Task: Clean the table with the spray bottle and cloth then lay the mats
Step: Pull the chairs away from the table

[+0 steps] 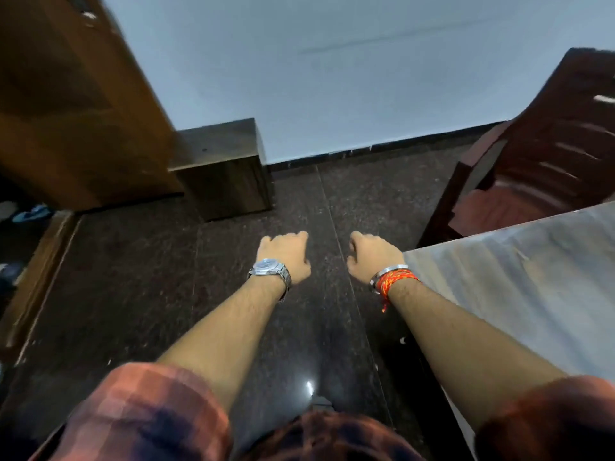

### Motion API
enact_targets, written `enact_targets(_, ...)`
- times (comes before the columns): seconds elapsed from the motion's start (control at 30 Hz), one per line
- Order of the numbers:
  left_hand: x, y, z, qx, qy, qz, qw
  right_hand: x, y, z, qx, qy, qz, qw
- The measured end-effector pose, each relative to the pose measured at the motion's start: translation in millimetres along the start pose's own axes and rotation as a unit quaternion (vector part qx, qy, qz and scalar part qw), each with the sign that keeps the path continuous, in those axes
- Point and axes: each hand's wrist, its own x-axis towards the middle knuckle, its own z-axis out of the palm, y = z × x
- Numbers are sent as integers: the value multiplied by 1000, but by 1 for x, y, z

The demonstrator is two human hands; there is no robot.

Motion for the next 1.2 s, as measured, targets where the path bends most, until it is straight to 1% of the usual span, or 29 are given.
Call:
enact_targets(0.13, 113, -8, -23, -1, 15, 61, 998, 83, 18, -20, -18, 29, 63, 997)
enact_targets(0.23, 218, -7, -39, 11, 3, 127, 992, 159, 42, -36, 1, 48, 122, 991)
enact_targets(0.33, 315, -1, -62, 22, 13, 187, 982, 228, 71, -53, 3, 67, 182, 981)
enact_targets(0.47, 427, 17, -102, 56, 22, 265, 962, 300, 107, -86, 24, 106, 277, 955)
enact_targets(0.57, 503, 49, -134, 66, 10, 323, 944, 344, 140, -115, 49, 156, 359, 919)
enact_targets(0.7, 587, 113, -160, 80, 21, 399, 913, 395, 195, -144, 51, 195, 431, 880)
enact_targets(0.77, 634, 162, -169, 81, 30, 437, 895, 423, 237, -161, 56, 217, 460, 859)
enact_targets(0.9, 711, 266, -188, 81, 34, 497, 863, 470, 327, -195, 59, 240, 494, 834)
enact_targets(0.97, 740, 309, -199, 93, 21, 521, 848, 486, 367, -215, 70, 255, 523, 811)
enact_targets(1.07, 790, 382, -222, 105, 38, 565, 818, 513, 429, -249, 74, 286, 562, 773)
enact_targets(1.2, 847, 471, -243, 105, 38, 613, 782, 543, 495, -282, 89, 296, 611, 729)
